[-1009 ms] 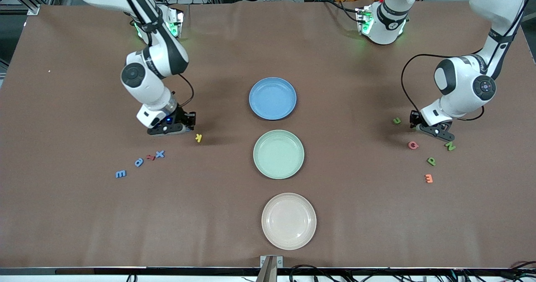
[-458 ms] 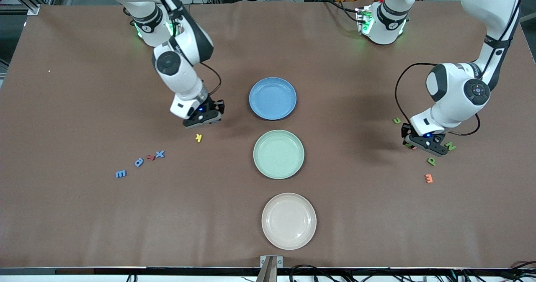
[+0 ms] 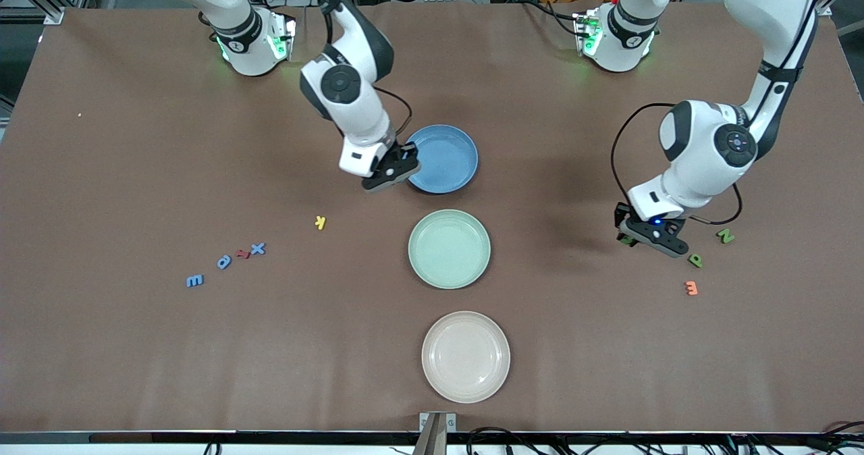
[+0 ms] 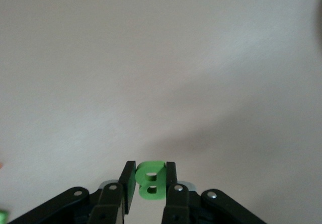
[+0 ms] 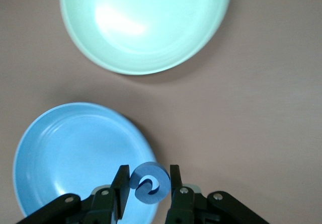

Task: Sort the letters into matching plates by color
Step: 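Carry the blue c onto the blue plate and open the right gripper, then place the green B on the green plate while the right gripper returns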

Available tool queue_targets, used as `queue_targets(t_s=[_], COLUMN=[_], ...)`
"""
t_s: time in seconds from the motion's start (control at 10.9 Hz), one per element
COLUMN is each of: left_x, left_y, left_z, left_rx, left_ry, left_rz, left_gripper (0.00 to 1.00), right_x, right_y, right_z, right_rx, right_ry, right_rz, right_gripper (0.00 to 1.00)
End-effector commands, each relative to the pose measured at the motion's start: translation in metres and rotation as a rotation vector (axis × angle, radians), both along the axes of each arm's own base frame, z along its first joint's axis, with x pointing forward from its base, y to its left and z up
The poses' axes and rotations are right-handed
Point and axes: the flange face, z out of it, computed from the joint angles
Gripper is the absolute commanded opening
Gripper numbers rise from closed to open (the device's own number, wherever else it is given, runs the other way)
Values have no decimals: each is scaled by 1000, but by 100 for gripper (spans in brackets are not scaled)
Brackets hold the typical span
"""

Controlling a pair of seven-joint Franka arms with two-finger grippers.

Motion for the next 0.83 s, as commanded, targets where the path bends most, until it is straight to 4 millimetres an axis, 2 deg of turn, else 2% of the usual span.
queue_targets(t_s=[0.0,0.09,0.18,0.28,0.37,0.55,0.73], left_x=[0,-3,-7,-11,-20,-29,-32], left_y=[-60,-84,-103,-120,-142,-180,-219], left_z=[9,10,7,6,0,-6,-8], left_rx=[-38,-54,-65,-77,-91,-113,-137], left_ry=[10,17,29,39,65,92,104], left_rz=[73,111,141,173,248,314,350], left_gripper=[0,0,0,0,0,0,0], right_x=[-27,-44,-48,-50,-51,-49,-36], right_y=[54,70,74,77,76,70,53], right_z=[-36,-45,-47,-46,-47,-48,-35], right_rx=[-18,-28,-28,-27,-29,-56,-100], right_ry=[41,47,50,49,55,72,103], right_rz=[37,68,70,75,54,53,31], right_gripper=[27,30,31,36,99,100,100])
